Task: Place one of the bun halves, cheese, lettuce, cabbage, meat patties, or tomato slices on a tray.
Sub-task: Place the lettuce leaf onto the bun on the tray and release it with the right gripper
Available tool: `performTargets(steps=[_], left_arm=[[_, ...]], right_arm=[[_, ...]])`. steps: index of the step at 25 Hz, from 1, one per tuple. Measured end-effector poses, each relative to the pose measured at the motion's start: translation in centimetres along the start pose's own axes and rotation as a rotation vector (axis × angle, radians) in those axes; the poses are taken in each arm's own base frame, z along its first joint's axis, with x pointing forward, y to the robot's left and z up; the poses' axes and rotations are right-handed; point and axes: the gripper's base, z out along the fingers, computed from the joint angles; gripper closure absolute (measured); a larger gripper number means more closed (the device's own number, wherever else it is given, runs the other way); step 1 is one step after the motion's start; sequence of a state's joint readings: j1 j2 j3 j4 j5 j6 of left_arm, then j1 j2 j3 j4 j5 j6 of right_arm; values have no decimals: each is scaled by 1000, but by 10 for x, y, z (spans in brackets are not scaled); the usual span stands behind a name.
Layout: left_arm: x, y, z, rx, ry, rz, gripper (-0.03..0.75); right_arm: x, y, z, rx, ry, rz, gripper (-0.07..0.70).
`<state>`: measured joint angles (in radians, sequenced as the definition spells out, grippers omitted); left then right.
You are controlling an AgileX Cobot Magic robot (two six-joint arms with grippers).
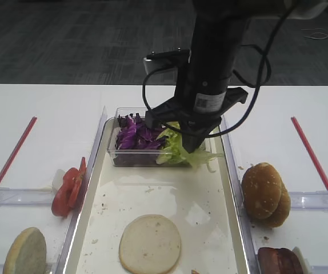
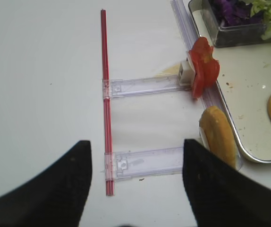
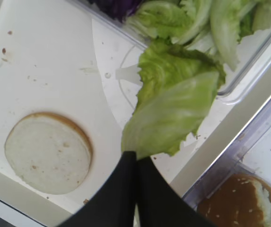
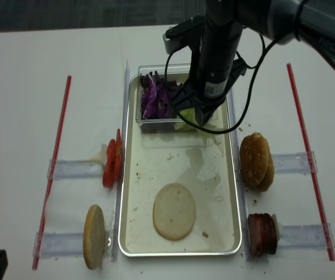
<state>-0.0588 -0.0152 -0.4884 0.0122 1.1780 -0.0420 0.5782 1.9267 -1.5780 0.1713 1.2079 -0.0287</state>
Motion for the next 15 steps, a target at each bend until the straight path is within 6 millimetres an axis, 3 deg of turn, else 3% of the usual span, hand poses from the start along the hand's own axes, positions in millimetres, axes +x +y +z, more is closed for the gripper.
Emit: performTargets(steps=[7,15], left_arm=[[0,0,0,0,0,0,288],[0,0,0,0,0,0,288]], right_arm=[[20,23,4,-9,-26,-54,619],[44,42,21,-26,-1,-91,619]])
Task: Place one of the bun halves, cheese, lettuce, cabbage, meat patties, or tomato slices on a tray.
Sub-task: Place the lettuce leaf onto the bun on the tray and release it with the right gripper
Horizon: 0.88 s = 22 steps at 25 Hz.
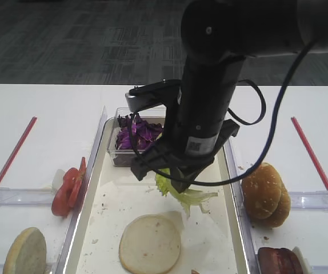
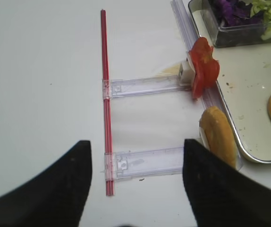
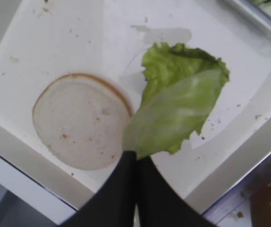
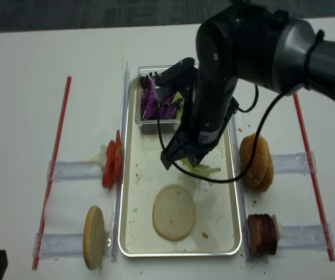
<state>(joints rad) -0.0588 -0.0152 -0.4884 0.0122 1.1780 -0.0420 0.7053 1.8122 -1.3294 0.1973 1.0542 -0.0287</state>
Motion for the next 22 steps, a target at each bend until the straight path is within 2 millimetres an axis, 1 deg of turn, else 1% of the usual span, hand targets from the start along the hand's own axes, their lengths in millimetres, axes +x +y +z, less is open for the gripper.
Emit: performTargets(steps=[5,12,19,22], left_arm=[[0,0,0,0,0,0,288],[0,0,0,0,0,0,288],[0,0,0,0,0,0,288],[0,0,0,0,0,0,288]], right_arm=[[10,7,7,-10,10,-8,619],[24,8,5,-14,-6,-4,619],[27,8,8,-22,-2,-7,619],[27,11,9,-28,-3,-19,619]])
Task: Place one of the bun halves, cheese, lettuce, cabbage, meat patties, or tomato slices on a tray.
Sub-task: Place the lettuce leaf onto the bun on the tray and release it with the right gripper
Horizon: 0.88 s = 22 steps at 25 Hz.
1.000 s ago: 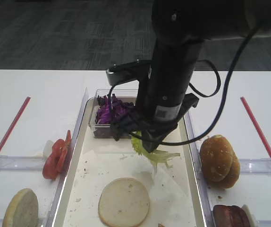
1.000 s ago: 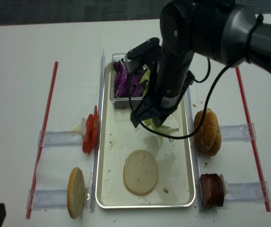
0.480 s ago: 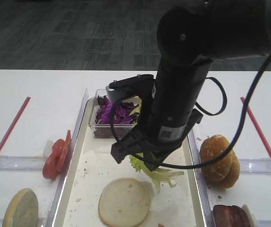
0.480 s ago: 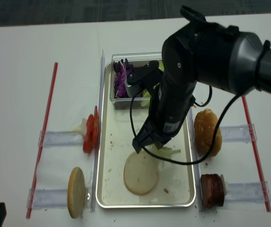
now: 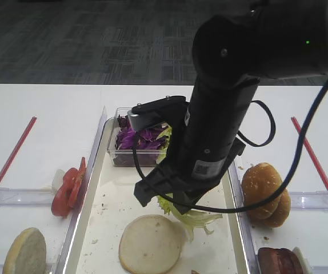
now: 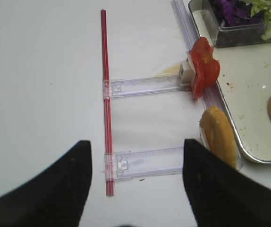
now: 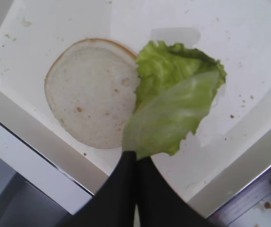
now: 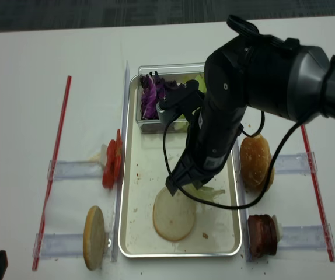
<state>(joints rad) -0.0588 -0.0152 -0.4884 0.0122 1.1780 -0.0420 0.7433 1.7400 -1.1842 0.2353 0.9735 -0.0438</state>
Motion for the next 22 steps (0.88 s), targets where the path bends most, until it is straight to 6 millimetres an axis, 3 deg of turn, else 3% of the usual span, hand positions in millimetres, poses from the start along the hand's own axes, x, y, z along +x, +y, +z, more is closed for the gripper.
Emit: performTargets(steps=[10,16,22], left_arm=[[0,0,0,0,0,0,288],[0,0,0,0,0,0,288],[0,0,0,0,0,0,288]], right_arm=[[1,37,7,-18,-43,-115,619],[3,46,9,-28,-44,-156,619],[1,52,30,-14,11,-185,619]])
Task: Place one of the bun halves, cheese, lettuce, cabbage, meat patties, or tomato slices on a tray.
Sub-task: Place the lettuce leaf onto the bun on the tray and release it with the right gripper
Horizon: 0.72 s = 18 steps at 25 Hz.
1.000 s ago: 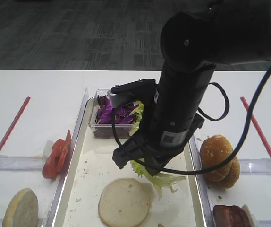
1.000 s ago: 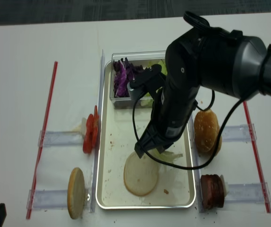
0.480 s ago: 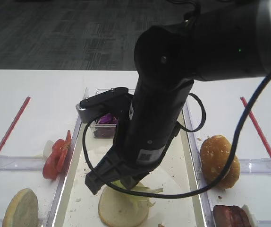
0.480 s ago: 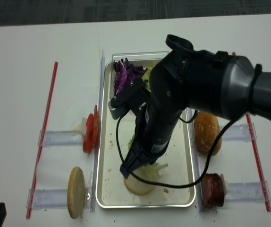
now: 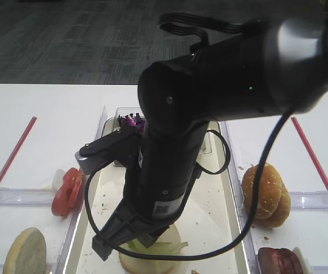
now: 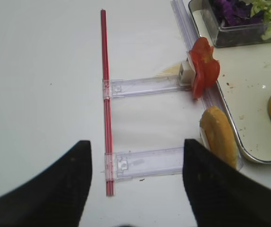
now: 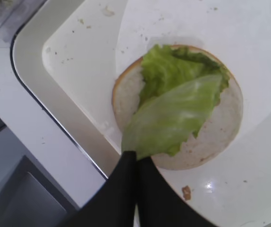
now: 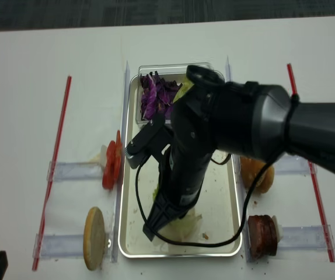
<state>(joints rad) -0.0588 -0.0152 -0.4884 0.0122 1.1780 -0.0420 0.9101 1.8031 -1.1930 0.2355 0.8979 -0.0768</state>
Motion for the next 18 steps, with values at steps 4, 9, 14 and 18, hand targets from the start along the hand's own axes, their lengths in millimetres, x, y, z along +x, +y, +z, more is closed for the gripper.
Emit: performTargets(steps=[4,9,14,18], left_arm=[[0,0,0,0,0,0,288],[0,0,0,0,0,0,288],[0,0,0,0,0,0,288],[0,0,0,0,0,0,288]], right_arm=[[-6,-1,5,18,-1,-16,619],[-8,-4,16,30,23,-34,619],[-10,-5,21,33,16,-37,619],[-11,-6,23,34,15,-54,619]])
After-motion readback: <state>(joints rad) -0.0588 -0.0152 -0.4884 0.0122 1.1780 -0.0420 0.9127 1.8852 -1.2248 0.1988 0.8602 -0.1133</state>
